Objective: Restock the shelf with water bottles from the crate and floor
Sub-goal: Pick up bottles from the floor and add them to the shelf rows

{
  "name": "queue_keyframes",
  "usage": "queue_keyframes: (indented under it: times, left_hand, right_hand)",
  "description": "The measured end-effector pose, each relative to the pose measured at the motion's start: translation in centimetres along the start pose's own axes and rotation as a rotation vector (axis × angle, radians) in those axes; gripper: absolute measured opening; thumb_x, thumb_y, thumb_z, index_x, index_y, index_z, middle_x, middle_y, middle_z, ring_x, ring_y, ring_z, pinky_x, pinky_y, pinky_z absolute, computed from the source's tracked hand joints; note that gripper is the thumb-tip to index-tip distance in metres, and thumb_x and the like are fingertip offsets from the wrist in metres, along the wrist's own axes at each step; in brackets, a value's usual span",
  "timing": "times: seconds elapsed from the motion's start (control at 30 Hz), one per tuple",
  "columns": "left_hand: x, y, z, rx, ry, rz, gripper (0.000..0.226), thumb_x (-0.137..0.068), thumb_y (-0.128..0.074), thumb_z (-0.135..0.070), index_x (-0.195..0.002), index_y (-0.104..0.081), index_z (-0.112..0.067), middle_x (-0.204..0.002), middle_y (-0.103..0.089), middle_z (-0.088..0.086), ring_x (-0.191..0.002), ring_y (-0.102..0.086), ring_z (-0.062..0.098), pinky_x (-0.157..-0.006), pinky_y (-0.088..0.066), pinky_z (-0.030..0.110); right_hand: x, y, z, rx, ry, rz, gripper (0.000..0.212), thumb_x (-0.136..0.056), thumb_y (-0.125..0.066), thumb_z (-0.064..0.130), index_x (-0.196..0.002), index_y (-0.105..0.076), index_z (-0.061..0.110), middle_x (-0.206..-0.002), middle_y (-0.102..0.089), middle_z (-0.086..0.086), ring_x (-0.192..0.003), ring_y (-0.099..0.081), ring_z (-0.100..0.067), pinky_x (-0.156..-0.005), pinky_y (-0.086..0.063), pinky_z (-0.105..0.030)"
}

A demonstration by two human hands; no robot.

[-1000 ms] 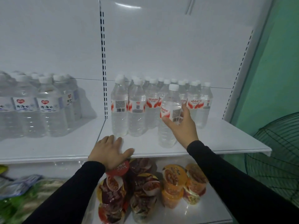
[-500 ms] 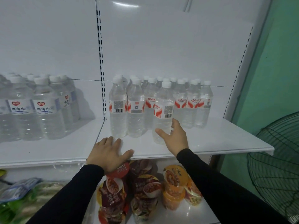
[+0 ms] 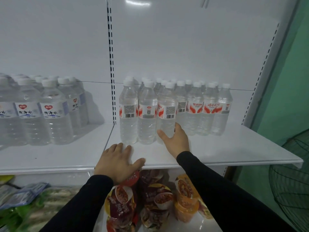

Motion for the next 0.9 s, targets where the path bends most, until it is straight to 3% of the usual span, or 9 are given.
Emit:
queue_keyframes:
  times: [0.4,0.57,0.7,0.8,0.87,0.9]
  left_hand:
    - [0.1,-0.1,0.1,-0.005,0.018,0.033,0.087,-0.075,-0.002,-0.083,-0.127,-0.044,-0.027,-0.127,-0.05,0.001,-0.123,-0.043,0.019,-0.105,-0.034,0.035]
    - [0.0,0.4,0.1,0.0,0.035,0.058,0.082,-0.08,-0.01,-0.082,-0.128,-0.046,-0.026,-0.129,-0.051,0.005,-0.124,-0.044,0.023,-0.104,-0.036,0.038]
    - [0.1,0.9,0.1,-0.001,0.051,0.143,0.076,-0.083,-0.013,-0.079,-0.126,-0.044,-0.025,-0.126,-0.051,0.011,-0.119,-0.046,0.03,-0.1,-0.039,0.041]
    - [0.7,2.4,-1.3,0.204,0.112,0.13,0.044,-0.095,-0.022,-0.056,-0.107,-0.049,-0.024,-0.112,-0.057,0.012,-0.099,-0.055,0.032,-0.089,-0.048,0.042]
    - [1.5,3.5,-3.8,0.238,0.059,0.059,0.044,-0.097,-0.026,-0.049,-0.091,-0.055,-0.016,-0.101,-0.062,0.018,-0.089,-0.058,0.035,-0.079,-0.049,0.041]
    - [2.0,3.8,-5.4,0.239,-0.003,-0.016,0.047,-0.099,-0.032,-0.047,-0.094,-0.06,-0.009,-0.103,-0.063,0.021,-0.095,-0.059,0.038,-0.08,-0.047,0.041]
  right_hand:
    - [0.7,0.8,0.5,0.15,-0.031,0.068,0.083,-0.084,-0.064,0.062,-0.144,-0.042,0.009,-0.141,-0.053,-0.011,-0.126,-0.053,-0.028,-0.105,-0.045,-0.038]
    - [5.1,4.5,1.2,0.268,0.099,0.06,0.069,-0.094,-0.055,0.054,-0.149,-0.037,0.015,-0.147,-0.045,-0.007,-0.131,-0.047,-0.023,-0.108,-0.038,-0.032]
    - [10.6,8.9,1.0,0.352,0.252,0.056,0.065,-0.095,-0.058,0.046,-0.147,-0.041,0.011,-0.145,-0.045,-0.01,-0.134,-0.043,-0.022,-0.108,-0.03,-0.024]
    - [14.7,12.5,-1.0,0.416,0.304,-0.002,0.064,-0.091,-0.058,0.049,-0.138,-0.052,0.005,-0.135,-0.055,-0.015,-0.126,-0.049,-0.025,-0.107,-0.035,-0.026]
    - [17.2,14.8,-2.8,0.456,0.27,0.008,0.065,-0.091,-0.058,0.049,-0.139,-0.05,0.006,-0.138,-0.053,-0.013,-0.129,-0.046,-0.023,-0.109,-0.034,-0.027]
    - [18.4,15.9,-4.0,0.471,0.225,0.029,0.063,-0.093,-0.059,0.046,-0.141,-0.048,0.008,-0.141,-0.05,-0.011,-0.132,-0.043,-0.023,-0.108,-0.032,-0.027]
Point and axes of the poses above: each hand's wrist, its own x-axis away from the middle knuckle, its own y-axis out of the back of the hand, z = x × y, the point moved 7 cm from there along -x, towards the middle knuckle
